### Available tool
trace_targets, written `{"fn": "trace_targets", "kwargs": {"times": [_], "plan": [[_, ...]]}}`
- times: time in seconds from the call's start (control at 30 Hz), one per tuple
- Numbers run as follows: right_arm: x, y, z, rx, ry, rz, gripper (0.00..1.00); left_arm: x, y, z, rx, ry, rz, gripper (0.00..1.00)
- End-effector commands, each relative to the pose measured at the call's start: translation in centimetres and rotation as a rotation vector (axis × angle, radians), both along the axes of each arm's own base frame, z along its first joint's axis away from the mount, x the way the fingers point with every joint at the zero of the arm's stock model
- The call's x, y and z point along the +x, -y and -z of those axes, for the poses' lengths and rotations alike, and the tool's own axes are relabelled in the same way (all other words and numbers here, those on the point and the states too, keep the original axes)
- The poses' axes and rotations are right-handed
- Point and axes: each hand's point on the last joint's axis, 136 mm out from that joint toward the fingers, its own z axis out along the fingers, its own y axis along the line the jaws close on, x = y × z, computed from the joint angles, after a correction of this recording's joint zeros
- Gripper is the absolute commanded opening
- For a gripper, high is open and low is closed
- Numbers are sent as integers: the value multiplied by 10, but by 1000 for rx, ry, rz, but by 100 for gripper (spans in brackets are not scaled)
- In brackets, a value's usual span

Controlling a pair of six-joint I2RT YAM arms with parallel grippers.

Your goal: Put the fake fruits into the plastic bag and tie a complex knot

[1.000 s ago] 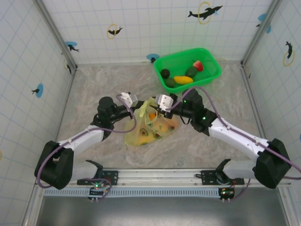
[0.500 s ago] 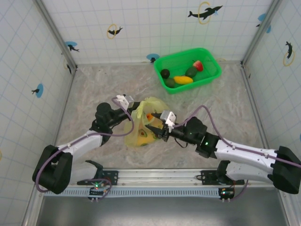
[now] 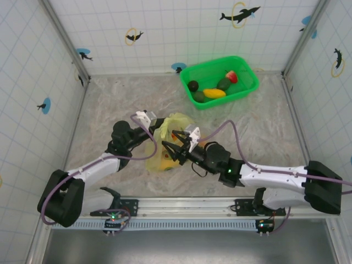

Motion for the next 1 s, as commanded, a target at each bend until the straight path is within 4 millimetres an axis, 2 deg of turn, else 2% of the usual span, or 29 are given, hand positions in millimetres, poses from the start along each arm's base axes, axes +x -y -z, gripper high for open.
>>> {"fn": "trace_targets", "kwargs": {"times": [0.0, 0.2, 0.43, 0.5, 0.63, 0.97], "plan": [[7, -6, -33, 93, 23, 30, 64, -6, 0, -8, -10, 42, 1, 0], [16, -14, -30, 73, 32, 57, 60, -7, 1, -9, -7, 49, 4, 0], [27, -4, -14, 35, 10, 99, 47, -8, 0, -12, -12, 58, 3, 0], [29, -2, -9, 26, -1, 108, 47, -8, 0, -13, -14, 63, 4, 0], [29, -5, -3, 15, -22, 95, 55, -8, 0, -13, -15, 62, 5, 0], [23, -18, 4, 14, -63, 31, 55, -8, 0, -13, -13, 64, 5, 0]]}}
